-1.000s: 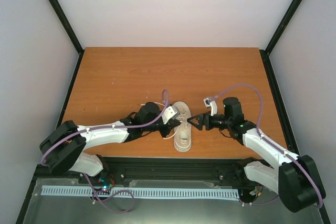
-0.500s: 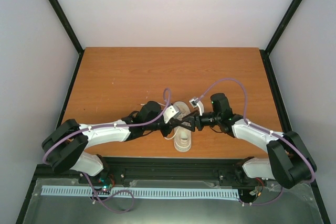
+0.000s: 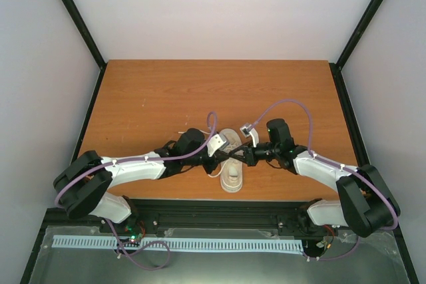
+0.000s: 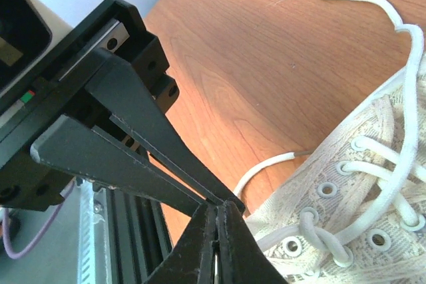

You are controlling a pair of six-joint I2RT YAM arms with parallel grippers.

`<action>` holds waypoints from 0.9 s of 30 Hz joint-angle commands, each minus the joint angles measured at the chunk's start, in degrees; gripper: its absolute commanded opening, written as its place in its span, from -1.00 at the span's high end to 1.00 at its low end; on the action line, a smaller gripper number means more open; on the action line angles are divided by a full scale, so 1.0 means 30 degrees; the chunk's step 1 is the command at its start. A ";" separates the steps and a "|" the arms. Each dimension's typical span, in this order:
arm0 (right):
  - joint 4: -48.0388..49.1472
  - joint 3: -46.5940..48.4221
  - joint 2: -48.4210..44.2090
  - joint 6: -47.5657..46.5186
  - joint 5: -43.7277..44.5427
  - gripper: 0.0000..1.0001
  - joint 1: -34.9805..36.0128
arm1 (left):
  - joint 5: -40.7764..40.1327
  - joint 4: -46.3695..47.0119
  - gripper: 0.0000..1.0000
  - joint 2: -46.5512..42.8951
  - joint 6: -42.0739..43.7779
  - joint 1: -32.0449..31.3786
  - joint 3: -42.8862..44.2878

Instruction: Tie the shoes

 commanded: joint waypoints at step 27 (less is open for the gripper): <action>0.1223 -0.0939 -0.1399 0.0600 0.1836 0.94 0.0154 | -0.3997 -0.3950 -0.34 0.4745 0.5830 0.5149 0.4633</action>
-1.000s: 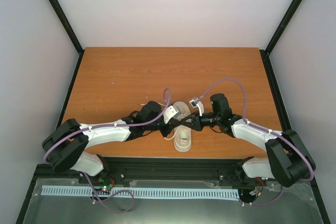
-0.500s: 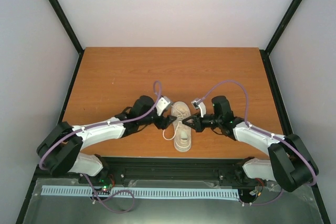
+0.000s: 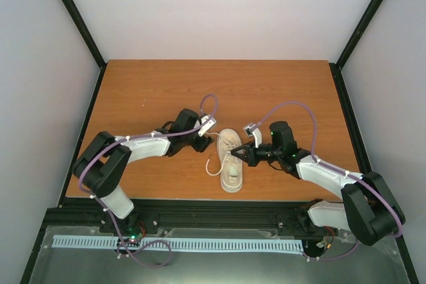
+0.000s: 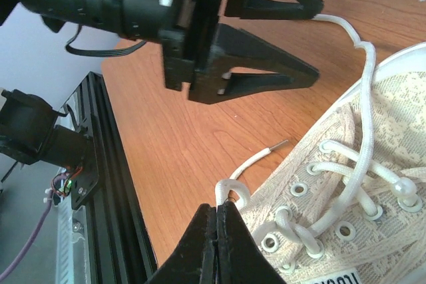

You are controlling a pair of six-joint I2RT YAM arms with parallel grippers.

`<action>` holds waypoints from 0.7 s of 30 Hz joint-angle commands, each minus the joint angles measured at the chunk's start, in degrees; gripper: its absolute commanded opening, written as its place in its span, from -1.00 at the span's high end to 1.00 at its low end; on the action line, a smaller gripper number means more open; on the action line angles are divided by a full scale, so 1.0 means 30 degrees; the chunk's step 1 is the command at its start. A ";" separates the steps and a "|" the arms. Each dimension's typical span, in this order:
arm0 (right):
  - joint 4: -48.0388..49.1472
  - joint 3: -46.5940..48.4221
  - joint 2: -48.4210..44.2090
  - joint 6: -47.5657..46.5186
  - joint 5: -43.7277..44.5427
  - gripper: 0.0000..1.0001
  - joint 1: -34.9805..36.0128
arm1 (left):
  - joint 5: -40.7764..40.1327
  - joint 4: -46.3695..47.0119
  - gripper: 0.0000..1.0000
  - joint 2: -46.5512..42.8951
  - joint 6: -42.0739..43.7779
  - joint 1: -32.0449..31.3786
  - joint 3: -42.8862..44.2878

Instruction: Tie the shoes

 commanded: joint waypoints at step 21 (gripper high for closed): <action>0.0818 -0.0364 -0.0385 -0.0004 -0.0341 0.94 0.0124 | -0.1253 -0.0863 0.84 0.5589 0.1514 0.0680 0.4262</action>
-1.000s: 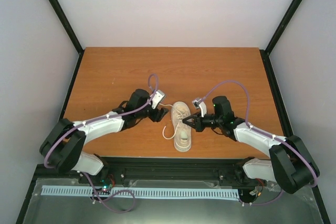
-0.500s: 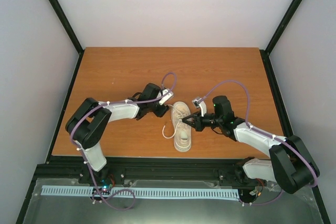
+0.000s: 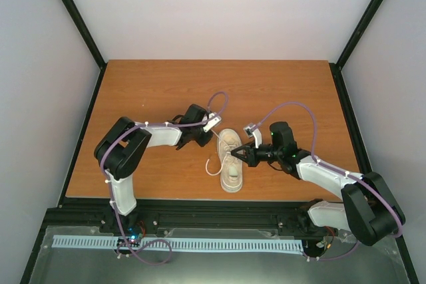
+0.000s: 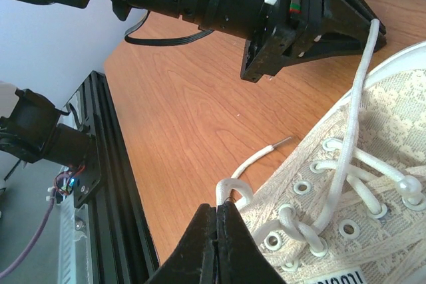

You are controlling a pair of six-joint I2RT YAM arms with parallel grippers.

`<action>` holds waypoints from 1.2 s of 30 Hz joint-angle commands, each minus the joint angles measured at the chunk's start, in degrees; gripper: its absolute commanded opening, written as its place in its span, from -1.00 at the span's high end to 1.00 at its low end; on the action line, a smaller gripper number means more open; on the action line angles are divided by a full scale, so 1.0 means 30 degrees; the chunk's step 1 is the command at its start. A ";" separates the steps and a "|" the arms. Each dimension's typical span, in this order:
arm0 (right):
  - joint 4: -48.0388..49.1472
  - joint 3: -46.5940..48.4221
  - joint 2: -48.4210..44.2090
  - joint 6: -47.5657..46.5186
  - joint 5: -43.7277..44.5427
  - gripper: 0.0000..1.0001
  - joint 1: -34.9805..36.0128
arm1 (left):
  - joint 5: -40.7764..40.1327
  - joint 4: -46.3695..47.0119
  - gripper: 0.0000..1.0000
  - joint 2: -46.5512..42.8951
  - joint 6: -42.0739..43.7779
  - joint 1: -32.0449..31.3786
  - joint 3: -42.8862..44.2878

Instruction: Tie the shoes

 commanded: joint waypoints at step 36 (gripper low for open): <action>-0.0235 0.1717 0.0691 0.1125 0.2545 0.94 0.0125 | 1.5411 -0.6092 0.86 -0.8358 -1.3753 -0.6261 0.0796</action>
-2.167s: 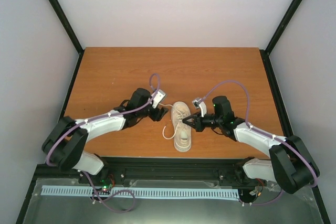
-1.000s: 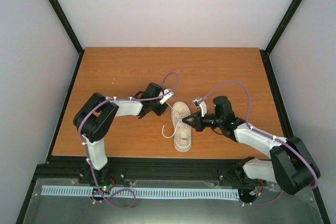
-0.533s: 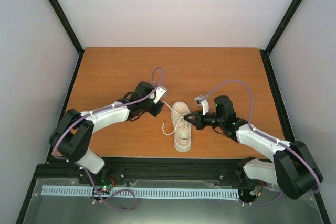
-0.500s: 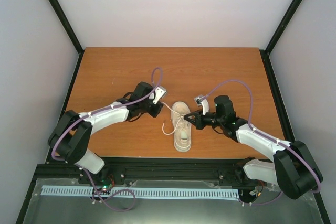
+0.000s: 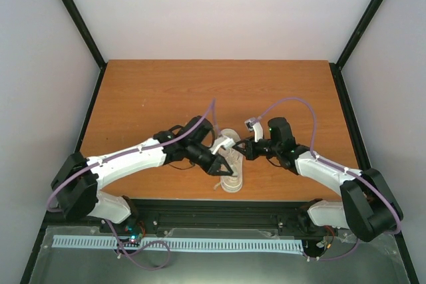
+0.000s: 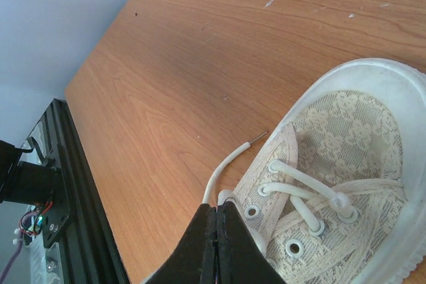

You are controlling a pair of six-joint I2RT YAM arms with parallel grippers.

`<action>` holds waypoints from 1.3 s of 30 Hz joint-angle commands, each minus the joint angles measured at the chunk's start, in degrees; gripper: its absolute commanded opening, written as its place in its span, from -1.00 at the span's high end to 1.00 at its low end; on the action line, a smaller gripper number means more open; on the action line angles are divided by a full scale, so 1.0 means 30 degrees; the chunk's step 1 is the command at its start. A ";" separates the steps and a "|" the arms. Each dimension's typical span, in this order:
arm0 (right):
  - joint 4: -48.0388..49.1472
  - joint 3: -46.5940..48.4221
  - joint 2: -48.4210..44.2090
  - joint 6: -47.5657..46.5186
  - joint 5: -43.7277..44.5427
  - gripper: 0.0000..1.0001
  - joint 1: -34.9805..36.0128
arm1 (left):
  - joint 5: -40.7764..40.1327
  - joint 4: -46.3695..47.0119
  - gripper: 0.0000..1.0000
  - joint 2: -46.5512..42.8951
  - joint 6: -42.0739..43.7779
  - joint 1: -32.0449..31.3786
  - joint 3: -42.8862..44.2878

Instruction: Tie the shoes

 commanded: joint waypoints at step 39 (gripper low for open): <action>0.1459 -0.0518 -0.0975 0.0102 -0.3744 0.94 0.0111 | 0.2733 1.0902 0.01 0.3760 0.6789 0.4077 -0.1855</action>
